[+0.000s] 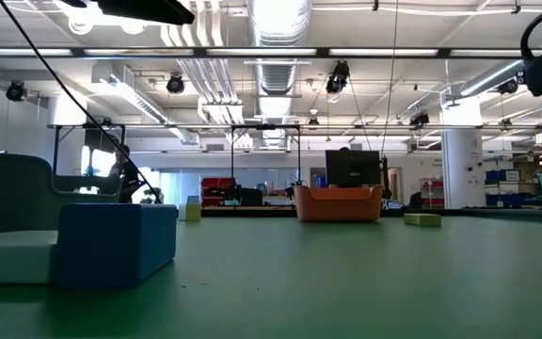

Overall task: Sort & place blocks by color
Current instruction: Put the light green block into the gray bin

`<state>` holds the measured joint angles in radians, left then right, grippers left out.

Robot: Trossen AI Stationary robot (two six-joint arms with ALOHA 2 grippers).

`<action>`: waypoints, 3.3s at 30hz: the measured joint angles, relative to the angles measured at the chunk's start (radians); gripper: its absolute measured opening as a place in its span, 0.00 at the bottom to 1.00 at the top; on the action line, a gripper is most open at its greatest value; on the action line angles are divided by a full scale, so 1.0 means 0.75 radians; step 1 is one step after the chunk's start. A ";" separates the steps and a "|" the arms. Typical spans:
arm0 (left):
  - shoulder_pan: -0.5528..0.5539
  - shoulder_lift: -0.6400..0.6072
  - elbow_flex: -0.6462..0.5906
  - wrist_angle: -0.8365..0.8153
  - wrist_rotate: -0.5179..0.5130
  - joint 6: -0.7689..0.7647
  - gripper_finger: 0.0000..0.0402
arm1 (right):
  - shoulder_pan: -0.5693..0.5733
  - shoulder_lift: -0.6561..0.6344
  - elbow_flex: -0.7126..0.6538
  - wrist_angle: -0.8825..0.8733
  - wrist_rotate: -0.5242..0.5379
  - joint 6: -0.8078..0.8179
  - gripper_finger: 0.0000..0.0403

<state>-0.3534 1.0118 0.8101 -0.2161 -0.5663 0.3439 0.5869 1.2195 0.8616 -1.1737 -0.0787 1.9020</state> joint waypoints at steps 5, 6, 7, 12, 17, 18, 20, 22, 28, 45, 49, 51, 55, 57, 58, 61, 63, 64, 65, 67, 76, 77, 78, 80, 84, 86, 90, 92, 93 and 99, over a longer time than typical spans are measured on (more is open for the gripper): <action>0.000 0.002 0.000 0.015 0.000 0.000 0.41 | 0.000 0.004 0.100 0.001 0.125 -0.024 0.50; 0.000 0.002 0.000 0.024 0.000 0.000 0.41 | 0.000 0.008 0.124 0.004 0.182 -0.042 0.50; 0.000 0.002 0.000 0.034 0.000 0.000 0.41 | 0.000 0.010 0.147 0.007 0.247 -0.065 0.50; 0.000 0.002 -0.014 0.083 0.000 -0.019 0.41 | 0.000 0.038 0.218 0.013 0.656 -0.257 0.50; 0.000 0.010 -0.029 0.112 0.001 -0.118 0.41 | -0.001 0.065 0.213 0.043 0.964 -0.431 0.50; 0.000 0.011 -0.035 0.112 0.000 -0.159 0.41 | -0.001 0.067 0.206 0.056 1.019 -0.461 0.50; 0.000 0.021 -0.044 0.106 -0.008 -0.246 0.41 | -0.001 0.070 0.195 0.070 1.112 -0.525 0.50; 0.000 0.043 -0.045 0.106 -0.030 -0.317 0.41 | -0.001 0.071 0.194 0.079 1.201 -0.580 0.50; 0.000 0.125 -0.046 0.111 -0.151 -0.452 0.41 | -0.001 0.070 0.193 0.087 1.405 -0.714 0.50; 0.566 0.223 -0.014 -0.036 0.016 -0.893 0.41 | -0.018 -0.017 0.262 0.087 1.546 -1.120 0.50; 0.747 0.278 -0.013 -0.134 0.105 -1.051 0.41 | -0.023 -0.025 0.262 0.086 1.579 -1.125 0.50; 0.821 0.324 -0.006 -0.129 0.213 -1.056 0.41 | -0.024 -0.025 0.262 0.086 1.587 -1.125 0.50; 0.927 0.437 0.008 -0.140 0.261 -1.052 0.41 | -0.024 -0.025 0.261 0.086 1.625 -1.120 0.50; 0.963 0.490 0.009 -0.146 0.260 -1.036 0.42 | -0.024 -0.025 0.261 0.087 1.639 -1.119 0.50; 0.977 0.512 0.009 -0.145 0.261 -1.024 0.42 | -0.024 -0.025 0.261 0.087 1.642 -1.119 0.50; 1.005 0.570 0.009 -0.138 0.262 -0.970 0.47 | -0.024 -0.025 0.261 0.087 1.642 -1.118 0.50; 1.023 0.605 0.009 -0.137 0.262 -0.945 0.51 | -0.024 -0.025 0.259 0.086 1.642 -1.117 0.50; 1.029 0.621 0.009 -0.133 0.262 -0.933 0.54 | -0.024 -0.025 0.256 0.087 1.643 -1.116 0.50; 1.035 0.636 0.009 -0.130 0.260 -0.918 0.56 | -0.024 -0.025 0.255 0.087 1.643 -1.114 0.50; 1.044 0.664 0.010 -0.129 0.261 -0.891 0.61 | -0.024 -0.025 0.250 0.087 1.644 -1.104 0.50; 1.081 0.746 0.011 -0.038 0.259 -0.822 0.69 | -0.024 -0.025 0.244 0.087 1.645 -1.104 0.50; 1.085 0.748 0.010 -0.033 0.258 -0.823 0.69 | -0.024 -0.025 0.243 0.087 1.645 -1.104 0.50; 1.091 0.751 0.007 -0.026 0.258 -0.824 0.69 | -0.024 -0.025 0.241 0.087 1.645 -1.104 0.50; 1.099 0.758 -0.003 -0.039 0.257 -0.824 0.69 | -0.024 -0.025 0.240 0.087 1.645 -1.104 0.50; 1.100 0.769 -0.011 -0.030 0.256 -0.823 0.69 | -0.024 -0.025 0.237 0.087 1.645 -1.104 0.50; 1.100 0.779 -0.017 -0.028 0.257 -0.823 0.69 | -0.024 -0.025 0.236 0.087 1.645 -1.104 0.50; 1.100 0.801 -0.019 -0.029 0.256 -0.816 0.68 | -0.024 -0.025 0.234 0.087 1.645 -1.104 0.50; 1.100 0.810 -0.019 -0.029 0.256 -0.792 0.66 | -0.024 -0.025 0.234 0.087 1.645 -1.104 0.50; 1.100 0.811 -0.019 -0.026 0.256 -0.788 0.64 | -0.024 -0.025 0.234 0.087 1.645 -1.104 0.50; 1.100 0.811 -0.021 -0.011 0.256 -0.787 0.45 | -0.024 -0.025 0.233 0.087 1.645 -1.104 0.50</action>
<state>0.4713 1.6203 0.7940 -0.2244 -0.3740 -0.2466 0.5686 1.2007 1.0360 -1.1088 1.1548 1.0740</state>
